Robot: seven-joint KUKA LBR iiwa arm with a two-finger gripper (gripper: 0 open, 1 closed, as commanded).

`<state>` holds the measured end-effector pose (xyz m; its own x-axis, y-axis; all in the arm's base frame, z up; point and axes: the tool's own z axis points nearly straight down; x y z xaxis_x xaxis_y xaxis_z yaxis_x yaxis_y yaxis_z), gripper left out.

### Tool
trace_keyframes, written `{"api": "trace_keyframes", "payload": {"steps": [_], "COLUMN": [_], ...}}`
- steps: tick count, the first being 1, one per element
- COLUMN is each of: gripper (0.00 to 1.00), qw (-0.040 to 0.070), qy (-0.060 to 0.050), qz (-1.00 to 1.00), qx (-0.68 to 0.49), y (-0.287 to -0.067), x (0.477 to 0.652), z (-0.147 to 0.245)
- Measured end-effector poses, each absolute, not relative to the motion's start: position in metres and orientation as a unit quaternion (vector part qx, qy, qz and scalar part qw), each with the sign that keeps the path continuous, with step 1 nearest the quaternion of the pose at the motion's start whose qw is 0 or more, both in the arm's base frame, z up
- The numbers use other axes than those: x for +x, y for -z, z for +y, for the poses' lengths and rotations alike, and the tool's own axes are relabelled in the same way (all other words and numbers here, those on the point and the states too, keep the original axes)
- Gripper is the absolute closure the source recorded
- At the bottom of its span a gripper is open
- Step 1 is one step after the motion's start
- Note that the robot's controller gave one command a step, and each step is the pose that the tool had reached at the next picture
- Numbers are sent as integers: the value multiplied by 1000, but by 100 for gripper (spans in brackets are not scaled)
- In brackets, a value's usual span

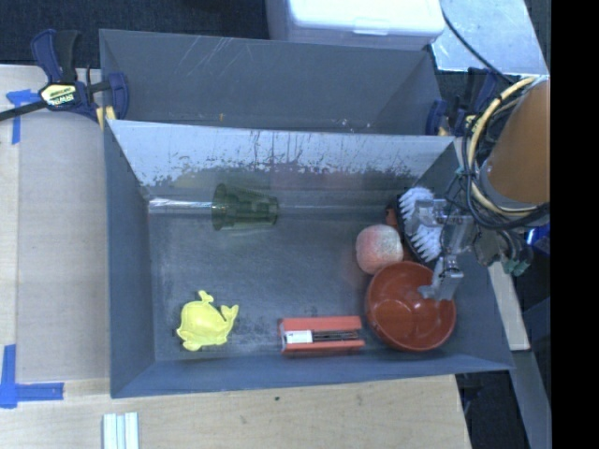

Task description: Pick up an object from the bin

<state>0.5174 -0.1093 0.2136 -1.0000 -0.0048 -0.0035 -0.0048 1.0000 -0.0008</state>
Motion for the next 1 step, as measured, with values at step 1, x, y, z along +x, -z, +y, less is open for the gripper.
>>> {"api": "trace_keyframes", "payload": {"steps": [1], "gripper": [0], "qw": [2], "qy": [0], "qz": [1000], "qx": [-2], "y": [-214], "x": [517], "z": [-109]}}
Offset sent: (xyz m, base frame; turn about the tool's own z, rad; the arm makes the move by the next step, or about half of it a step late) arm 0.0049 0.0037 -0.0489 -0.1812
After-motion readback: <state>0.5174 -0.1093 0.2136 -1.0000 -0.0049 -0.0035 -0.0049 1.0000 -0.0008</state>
